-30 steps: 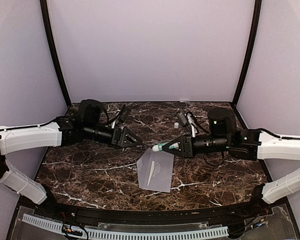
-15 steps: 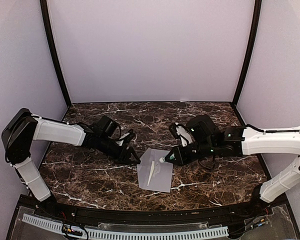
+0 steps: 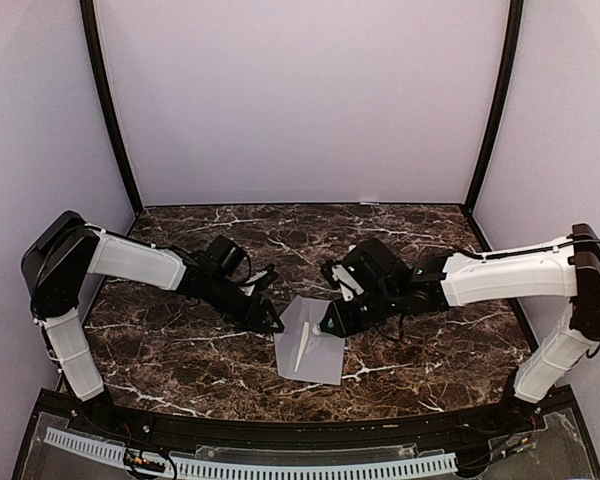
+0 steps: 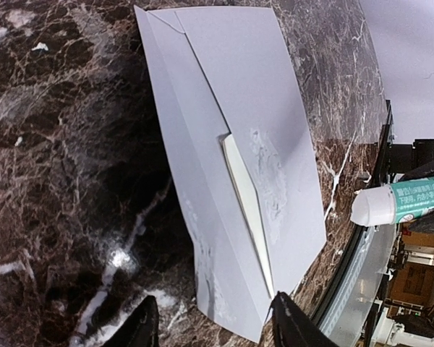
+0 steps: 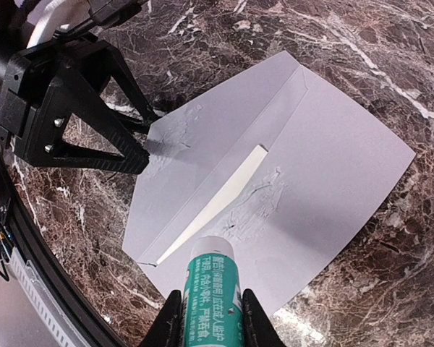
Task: Place the letter into the envelope and seal it
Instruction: Paint the envelope at the center of the board.
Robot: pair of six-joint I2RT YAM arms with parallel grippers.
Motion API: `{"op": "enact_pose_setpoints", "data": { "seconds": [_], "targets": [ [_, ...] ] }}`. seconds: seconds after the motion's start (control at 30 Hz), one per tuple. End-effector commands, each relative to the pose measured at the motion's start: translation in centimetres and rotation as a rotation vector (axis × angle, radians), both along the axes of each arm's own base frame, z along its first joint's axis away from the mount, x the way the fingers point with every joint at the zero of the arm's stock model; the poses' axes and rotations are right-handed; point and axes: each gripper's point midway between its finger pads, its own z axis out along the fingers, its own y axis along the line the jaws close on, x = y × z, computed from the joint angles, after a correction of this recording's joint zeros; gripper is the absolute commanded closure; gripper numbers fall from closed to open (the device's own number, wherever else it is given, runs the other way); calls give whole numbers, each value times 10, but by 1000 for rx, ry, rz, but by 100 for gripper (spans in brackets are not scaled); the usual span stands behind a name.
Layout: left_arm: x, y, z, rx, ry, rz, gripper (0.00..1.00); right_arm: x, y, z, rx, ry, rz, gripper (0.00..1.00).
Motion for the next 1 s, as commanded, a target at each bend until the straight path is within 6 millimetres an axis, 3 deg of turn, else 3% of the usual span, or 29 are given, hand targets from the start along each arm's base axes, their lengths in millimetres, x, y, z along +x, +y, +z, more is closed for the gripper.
{"op": "enact_pose_setpoints", "data": {
  "seconds": [0.0,0.2,0.4,0.7,0.97],
  "targets": [
    [9,-9,10,-21,-51,-27,55,17,12,7,24,-30,-17,100],
    [13,-18,2,-5,-64,-48,68,29,16,-4,-1,-36,-20,100],
    [16,-15,-6,48,-92,-51,76,40,14,-16,-26,-34,-44,100],
    [14,-15,-10,48,-89,-59,97,47,16,-26,-45,-35,-46,100],
    [13,-16,-11,46,-87,-67,100,51,18,-31,-57,-44,-48,100]
  ]
}}
